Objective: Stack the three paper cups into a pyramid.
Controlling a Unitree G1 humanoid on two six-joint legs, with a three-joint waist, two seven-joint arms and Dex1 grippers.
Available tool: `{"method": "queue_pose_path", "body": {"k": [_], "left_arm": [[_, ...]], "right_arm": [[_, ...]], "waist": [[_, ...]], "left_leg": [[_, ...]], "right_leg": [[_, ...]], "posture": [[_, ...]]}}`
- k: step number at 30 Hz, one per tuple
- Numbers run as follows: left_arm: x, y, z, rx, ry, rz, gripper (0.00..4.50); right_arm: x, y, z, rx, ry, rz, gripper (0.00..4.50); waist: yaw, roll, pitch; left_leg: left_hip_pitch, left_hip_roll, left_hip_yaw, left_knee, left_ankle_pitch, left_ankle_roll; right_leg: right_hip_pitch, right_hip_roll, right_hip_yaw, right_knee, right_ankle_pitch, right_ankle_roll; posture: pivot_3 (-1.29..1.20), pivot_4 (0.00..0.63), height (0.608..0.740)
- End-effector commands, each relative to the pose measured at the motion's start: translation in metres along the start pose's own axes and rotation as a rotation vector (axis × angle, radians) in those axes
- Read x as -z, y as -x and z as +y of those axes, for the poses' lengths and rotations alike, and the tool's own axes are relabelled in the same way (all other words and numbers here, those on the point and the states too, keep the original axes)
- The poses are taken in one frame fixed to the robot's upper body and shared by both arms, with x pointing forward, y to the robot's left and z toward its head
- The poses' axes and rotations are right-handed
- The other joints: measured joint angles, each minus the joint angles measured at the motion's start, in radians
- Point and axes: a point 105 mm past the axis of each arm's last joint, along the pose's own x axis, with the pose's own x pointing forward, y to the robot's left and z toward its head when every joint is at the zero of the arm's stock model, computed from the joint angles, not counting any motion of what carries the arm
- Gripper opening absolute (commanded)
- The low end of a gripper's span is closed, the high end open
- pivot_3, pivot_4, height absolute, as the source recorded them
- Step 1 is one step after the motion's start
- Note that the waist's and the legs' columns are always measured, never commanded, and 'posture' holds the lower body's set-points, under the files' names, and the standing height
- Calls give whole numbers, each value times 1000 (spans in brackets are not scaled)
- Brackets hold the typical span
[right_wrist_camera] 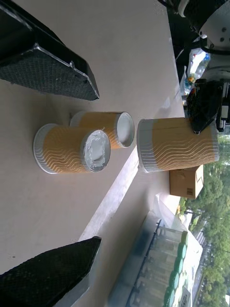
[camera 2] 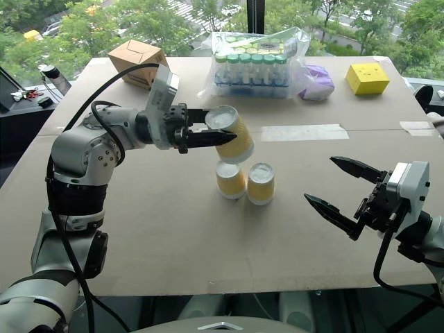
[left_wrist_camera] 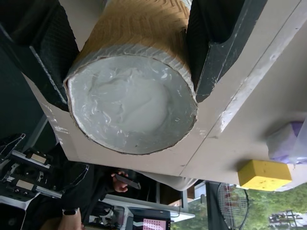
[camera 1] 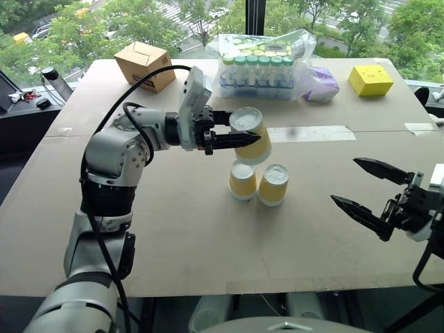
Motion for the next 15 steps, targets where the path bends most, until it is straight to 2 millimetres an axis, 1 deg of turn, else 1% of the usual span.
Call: {"method": "queue_pose_path", "body": {"k": [1, 8, 15], "left_arm": [[-2, -6, -4, 1, -52, 18, 2437], [6, -10, 0, -5, -27, 57, 2437], [6, -12, -3, 18, -30, 62, 2437]], "right_arm": [[-1, 8, 3, -39, 29, 42, 4500], [11, 23, 1, -60, 59, 153, 4500], [6, 24, 2, -43, 46, 105, 4500]], "waist": [[0, 0, 0], [0, 0, 0], [0, 0, 0]], "left_leg": [[0, 0, 0, 0, 0, 0], [0, 0, 0, 0, 0, 0], [0, 0, 0, 0, 0, 0]], "right_leg": [[0, 0, 0, 0, 0, 0], [0, 0, 0, 0, 0, 0], [0, 0, 0, 0, 0, 0]], "posture": [[0, 150, 740], [0, 150, 740], [0, 150, 740]]}}
